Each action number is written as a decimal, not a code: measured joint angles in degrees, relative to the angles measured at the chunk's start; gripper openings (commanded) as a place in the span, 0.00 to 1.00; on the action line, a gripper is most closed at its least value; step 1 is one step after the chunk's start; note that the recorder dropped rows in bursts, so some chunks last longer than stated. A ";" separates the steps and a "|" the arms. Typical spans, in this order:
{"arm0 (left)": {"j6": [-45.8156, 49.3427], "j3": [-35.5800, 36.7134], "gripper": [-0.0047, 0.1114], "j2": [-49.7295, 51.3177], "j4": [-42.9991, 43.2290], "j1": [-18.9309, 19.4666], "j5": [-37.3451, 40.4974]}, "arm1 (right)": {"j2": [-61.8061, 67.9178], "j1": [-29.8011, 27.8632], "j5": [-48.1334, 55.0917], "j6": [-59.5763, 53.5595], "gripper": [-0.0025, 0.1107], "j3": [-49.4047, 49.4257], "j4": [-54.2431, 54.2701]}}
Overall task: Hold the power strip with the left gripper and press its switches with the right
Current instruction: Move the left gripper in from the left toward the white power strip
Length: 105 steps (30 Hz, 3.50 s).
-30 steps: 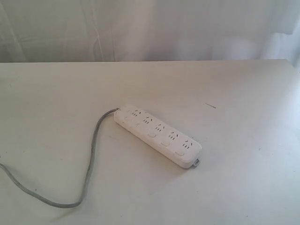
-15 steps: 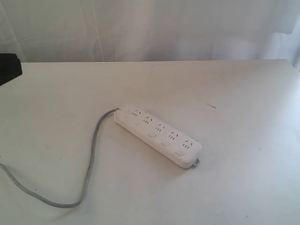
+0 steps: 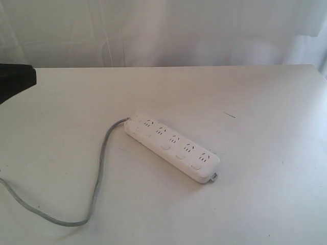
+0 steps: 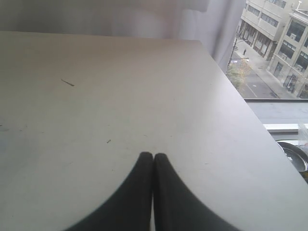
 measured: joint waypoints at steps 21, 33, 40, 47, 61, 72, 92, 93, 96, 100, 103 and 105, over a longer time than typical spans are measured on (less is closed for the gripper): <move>-6.79 0.00 0.04 0.13 -13.62 0.00 0.41 | 0.00 0.00 0.00 0.00 0.02 0.00 0.00; 30.61 9.38 0.04 0.13 -41.03 0.00 2.95 | 0.00 0.00 0.00 0.00 0.02 0.00 0.00; 42.00 15.56 0.04 0.13 -52.33 0.00 11.13 | 0.00 0.00 0.00 0.00 0.02 0.00 0.00; 43.68 20.43 0.04 0.13 -61.70 0.00 9.83 | 0.00 0.00 0.00 0.00 0.02 0.00 0.00; 31.04 15.23 0.04 0.13 -42.72 0.00 5.78 | 0.00 0.00 0.00 0.00 0.02 0.00 0.00; 1.21 4.33 0.04 0.13 -12.29 0.00 -7.52 | 0.00 0.00 0.00 0.00 0.02 0.00 0.00; -4.13 4.20 0.04 0.13 -11.78 0.00 -12.07 | 0.00 0.00 0.00 0.00 0.02 0.00 0.00; -5.88 4.06 0.04 0.13 -12.33 0.00 -10.23 | 0.00 0.00 0.00 0.00 0.02 0.00 0.00; -12.67 4.07 0.04 0.13 -12.72 0.00 -4.40 | 0.00 0.00 0.00 0.00 0.02 0.00 0.00; -19.14 3.96 0.04 0.13 -9.55 0.00 -1.16 | 0.00 0.00 0.00 0.00 0.02 0.00 0.00; -24.62 2.91 0.04 -0.85 -2.94 0.00 2.99 | 0.00 0.00 0.00 0.00 0.02 0.00 0.00; -28.43 1.64 0.04 -1.73 0.34 0.00 5.19 | 0.00 0.00 0.00 0.00 0.02 0.00 0.00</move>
